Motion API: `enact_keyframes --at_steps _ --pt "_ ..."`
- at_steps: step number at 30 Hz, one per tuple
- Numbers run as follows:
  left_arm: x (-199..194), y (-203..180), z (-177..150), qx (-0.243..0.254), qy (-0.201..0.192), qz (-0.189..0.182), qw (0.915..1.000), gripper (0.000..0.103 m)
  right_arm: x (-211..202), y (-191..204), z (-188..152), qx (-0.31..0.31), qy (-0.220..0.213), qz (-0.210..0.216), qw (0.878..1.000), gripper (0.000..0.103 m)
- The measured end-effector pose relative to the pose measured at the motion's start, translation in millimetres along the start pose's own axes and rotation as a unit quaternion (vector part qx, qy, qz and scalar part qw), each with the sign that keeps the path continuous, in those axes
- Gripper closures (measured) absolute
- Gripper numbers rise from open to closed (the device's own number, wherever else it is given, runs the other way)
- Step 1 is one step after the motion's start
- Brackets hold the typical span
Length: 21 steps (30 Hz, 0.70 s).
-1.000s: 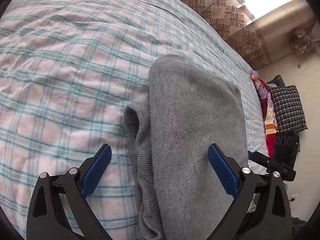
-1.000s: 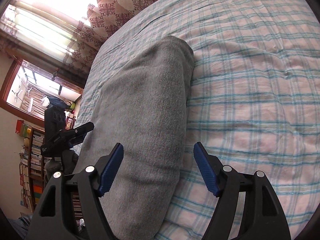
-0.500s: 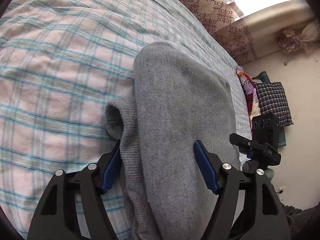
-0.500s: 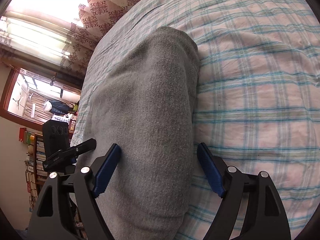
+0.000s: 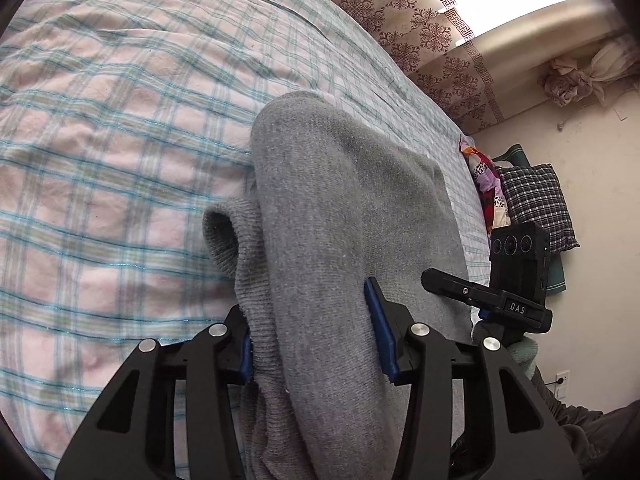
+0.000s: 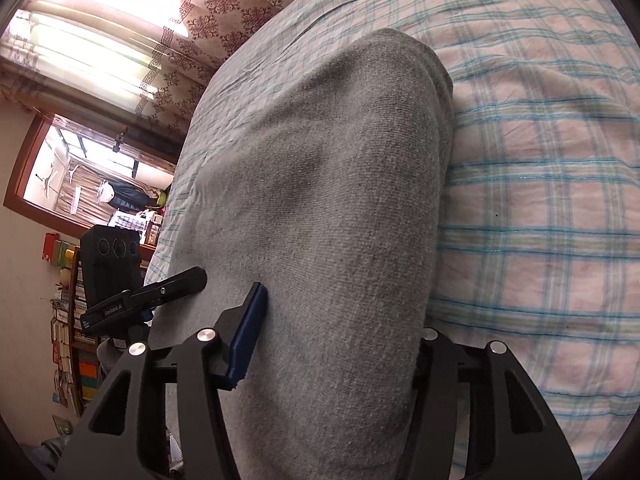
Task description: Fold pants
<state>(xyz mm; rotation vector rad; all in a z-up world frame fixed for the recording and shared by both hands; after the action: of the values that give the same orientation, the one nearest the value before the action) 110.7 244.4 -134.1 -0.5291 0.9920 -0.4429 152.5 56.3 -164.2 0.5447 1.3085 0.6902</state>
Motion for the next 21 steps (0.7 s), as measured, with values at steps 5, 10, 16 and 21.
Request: enact_keyframes --at_steps 5,10,16,21 --pt "-7 -7 2 0.005 -0.014 -0.008 0.9999 0.061 -13 13 4 -0.016 -0.016 0.005 1.000 0.070" --pt "-14 -20 12 0.013 -0.026 -0.014 0.9995 0.062 -33 26 9 -0.039 -0.036 0.010 0.999 0.071" --pt "-4 -49 33 0.033 -0.027 -0.028 0.9987 0.063 -73 22 31 -0.042 -0.075 0.019 0.996 0.072" --pt "22 -78 55 0.052 -0.020 -0.045 0.9974 0.064 -113 4 52 -0.037 -0.111 0.015 0.993 0.072"
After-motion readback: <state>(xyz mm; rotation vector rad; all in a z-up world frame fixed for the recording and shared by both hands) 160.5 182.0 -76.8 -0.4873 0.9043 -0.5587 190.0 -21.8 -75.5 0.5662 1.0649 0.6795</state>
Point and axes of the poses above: each gripper's, at about its wrist camera, not at the fingertips, and x roughly the way its jaws point, y to its left, z to its top, the point moved 6 cm from there along x, roughly the way its jaws point, and after that the axes turned 11 degrees about x, right-handed, at the moved point
